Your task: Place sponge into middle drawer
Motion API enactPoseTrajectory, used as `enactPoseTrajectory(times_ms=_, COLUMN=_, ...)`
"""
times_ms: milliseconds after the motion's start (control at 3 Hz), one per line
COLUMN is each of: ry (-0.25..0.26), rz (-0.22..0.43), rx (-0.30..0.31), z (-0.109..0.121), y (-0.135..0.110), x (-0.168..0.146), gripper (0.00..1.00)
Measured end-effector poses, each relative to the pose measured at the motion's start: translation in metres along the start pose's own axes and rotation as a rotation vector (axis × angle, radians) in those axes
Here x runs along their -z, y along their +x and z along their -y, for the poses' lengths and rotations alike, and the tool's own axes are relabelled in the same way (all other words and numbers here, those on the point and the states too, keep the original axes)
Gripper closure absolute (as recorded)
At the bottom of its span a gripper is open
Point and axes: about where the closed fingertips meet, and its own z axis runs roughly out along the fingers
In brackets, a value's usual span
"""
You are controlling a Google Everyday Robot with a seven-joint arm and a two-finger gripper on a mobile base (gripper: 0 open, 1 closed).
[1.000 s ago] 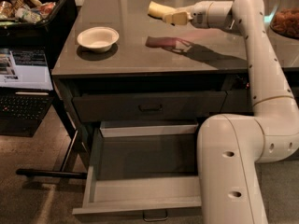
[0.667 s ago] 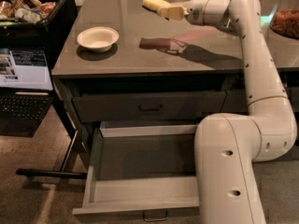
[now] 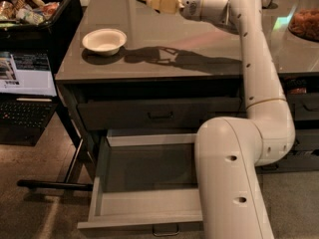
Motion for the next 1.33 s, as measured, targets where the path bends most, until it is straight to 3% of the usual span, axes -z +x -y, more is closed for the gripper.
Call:
enactPoseTrajectory(times_ms=667, ry=-0.216, rz=0.01, rx=-0.015, z=-0.068, y=-0.012, x=-0.045, gripper=1.0)
enactPoseTrajectory(times_ms=1000, ry=-0.345, rz=-0.024, rx=-0.052, z=-0.105, y=-0.005, x=-0.06, gripper=1.0)
enactPoseTrajectory(times_ms=1333, ry=-0.345, rz=-0.024, rx=-0.052, z=-0.106, y=-0.005, x=-0.061, gripper=1.0)
